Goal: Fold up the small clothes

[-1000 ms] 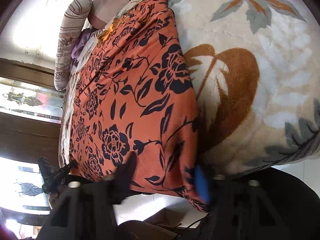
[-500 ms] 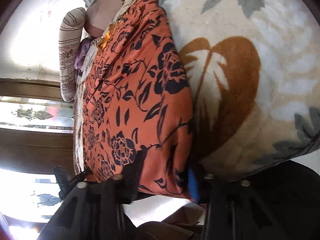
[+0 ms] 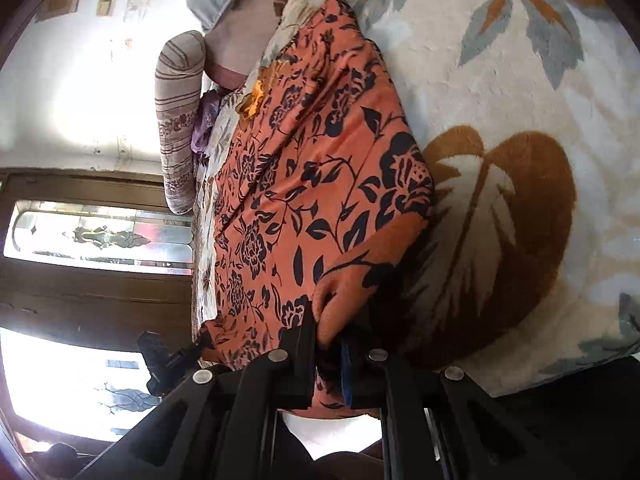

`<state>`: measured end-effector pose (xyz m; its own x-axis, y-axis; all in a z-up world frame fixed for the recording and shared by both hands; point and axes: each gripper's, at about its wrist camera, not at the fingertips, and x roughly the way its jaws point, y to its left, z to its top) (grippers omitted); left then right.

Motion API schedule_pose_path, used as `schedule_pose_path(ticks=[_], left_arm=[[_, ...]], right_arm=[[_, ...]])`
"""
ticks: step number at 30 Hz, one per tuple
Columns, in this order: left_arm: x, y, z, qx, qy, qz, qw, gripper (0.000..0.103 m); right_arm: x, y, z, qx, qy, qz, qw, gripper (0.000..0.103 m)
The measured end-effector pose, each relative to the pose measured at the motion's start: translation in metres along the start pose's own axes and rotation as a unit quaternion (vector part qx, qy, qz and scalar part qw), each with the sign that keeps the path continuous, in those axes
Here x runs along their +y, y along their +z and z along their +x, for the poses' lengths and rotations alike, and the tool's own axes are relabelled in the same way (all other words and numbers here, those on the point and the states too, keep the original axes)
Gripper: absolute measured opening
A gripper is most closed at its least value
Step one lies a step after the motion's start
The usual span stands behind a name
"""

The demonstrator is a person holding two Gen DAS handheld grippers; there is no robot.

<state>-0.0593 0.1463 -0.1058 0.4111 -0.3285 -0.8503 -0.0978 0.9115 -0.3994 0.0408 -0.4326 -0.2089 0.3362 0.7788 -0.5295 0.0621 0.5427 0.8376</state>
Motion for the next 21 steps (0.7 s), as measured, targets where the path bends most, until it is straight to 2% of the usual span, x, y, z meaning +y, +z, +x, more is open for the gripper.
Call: schedule_pose_path(ticks=[3,6,9,10,11,12,13,14,15,16,17,21], left_arm=[[-0.022,0.042,-0.016,-0.045,-0.041,0.028,0.9978,0.006],[-0.025,0.112,-0.019,-0.094,-0.099,-0.010,0.9907,0.006],[-0.002,0.174,0.017,-0.123,-0.103,-0.089,0.9831,0.007],[0.008,0.190,0.036,-0.128,-0.112,-0.115,0.9787,0.011],[0.017,0.203,0.058,-0.117,-0.110,-0.123,0.9792,0.018],[0.026,0.210,0.076,-0.100,-0.086,-0.149,0.9800,0.025],[0.031,0.212,0.092,-0.084,-0.050,-0.170,0.9806,0.035],[0.031,0.213,0.104,-0.074,-0.037,-0.164,0.9830,0.041],[0.028,0.210,0.109,-0.075,-0.032,-0.151,0.9851,0.044],[0.022,0.209,0.107,-0.086,-0.020,-0.136,0.9868,0.044],[0.014,0.210,0.103,-0.095,-0.010,-0.118,0.9884,0.044],[-0.016,0.229,0.075,-0.122,0.004,-0.060,0.9907,0.044]], right_arm=[[0.021,0.030,0.005,-0.013,0.030,-0.015,0.999,0.010],[0.062,0.091,-0.005,-0.063,0.079,-0.044,0.994,0.010],[0.086,0.163,-0.011,-0.136,0.096,-0.050,0.985,0.010],[0.083,0.185,-0.007,-0.152,0.103,-0.037,0.982,0.012],[0.076,0.207,0.002,-0.177,0.091,-0.026,0.980,0.013],[0.068,0.222,0.015,-0.186,0.063,-0.012,0.980,0.019],[0.058,0.234,0.034,-0.169,0.027,0.001,0.985,0.038],[0.049,0.240,0.055,-0.141,-0.011,0.007,0.990,0.044],[0.038,0.238,0.070,-0.132,-0.046,0.015,0.990,0.046],[0.032,0.231,0.078,-0.131,-0.048,0.019,0.990,0.047],[0.028,0.220,0.079,-0.139,-0.032,0.017,0.990,0.047],[0.046,0.192,0.057,-0.165,-0.042,-0.019,0.985,0.047]])
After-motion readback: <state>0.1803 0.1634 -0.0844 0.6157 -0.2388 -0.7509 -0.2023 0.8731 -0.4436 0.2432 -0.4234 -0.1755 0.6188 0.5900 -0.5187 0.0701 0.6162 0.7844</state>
